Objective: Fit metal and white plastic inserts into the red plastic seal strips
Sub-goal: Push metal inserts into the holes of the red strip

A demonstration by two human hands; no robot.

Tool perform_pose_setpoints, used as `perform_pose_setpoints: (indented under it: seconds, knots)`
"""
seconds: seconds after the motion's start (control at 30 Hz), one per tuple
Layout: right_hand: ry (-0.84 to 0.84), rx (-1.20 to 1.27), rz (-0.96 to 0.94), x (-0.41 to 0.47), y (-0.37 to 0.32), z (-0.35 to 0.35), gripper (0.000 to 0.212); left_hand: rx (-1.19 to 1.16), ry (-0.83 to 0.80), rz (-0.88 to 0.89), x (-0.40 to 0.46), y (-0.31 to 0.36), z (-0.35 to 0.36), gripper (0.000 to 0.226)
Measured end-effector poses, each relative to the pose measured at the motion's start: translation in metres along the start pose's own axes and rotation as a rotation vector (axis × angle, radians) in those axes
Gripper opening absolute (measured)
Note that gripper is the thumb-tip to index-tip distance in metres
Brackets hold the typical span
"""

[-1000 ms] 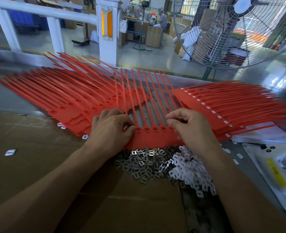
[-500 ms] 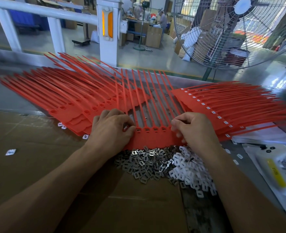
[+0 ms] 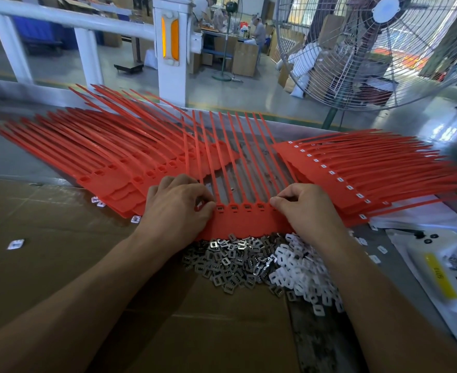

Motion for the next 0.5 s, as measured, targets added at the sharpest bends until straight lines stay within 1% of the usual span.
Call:
perform_pose_setpoints:
  seconds: [0.33, 0.5]
  knots:
    - [-0.101, -0.024, 0.028, 0.0021, -0.0011, 0.0068, 0.015, -0.001, 0.004, 0.003, 0.0004, 0.0007, 0.0001, 0.015]
    - [-0.033, -0.051, 0.022, 0.0026, -0.0029, 0.0022, 0.012, -0.001, 0.001, 0.004, 0.0004, 0.0014, -0.0002, 0.016]
Point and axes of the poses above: each hand's wrist, its own x-axis towards the middle knuckle, its own z-axis out of the palm, y = z × x, the point moved 10 cm from there along x, towards the middle knuckle, and after that the axes turned 10 degrees about -z, right-handed, at the moved point
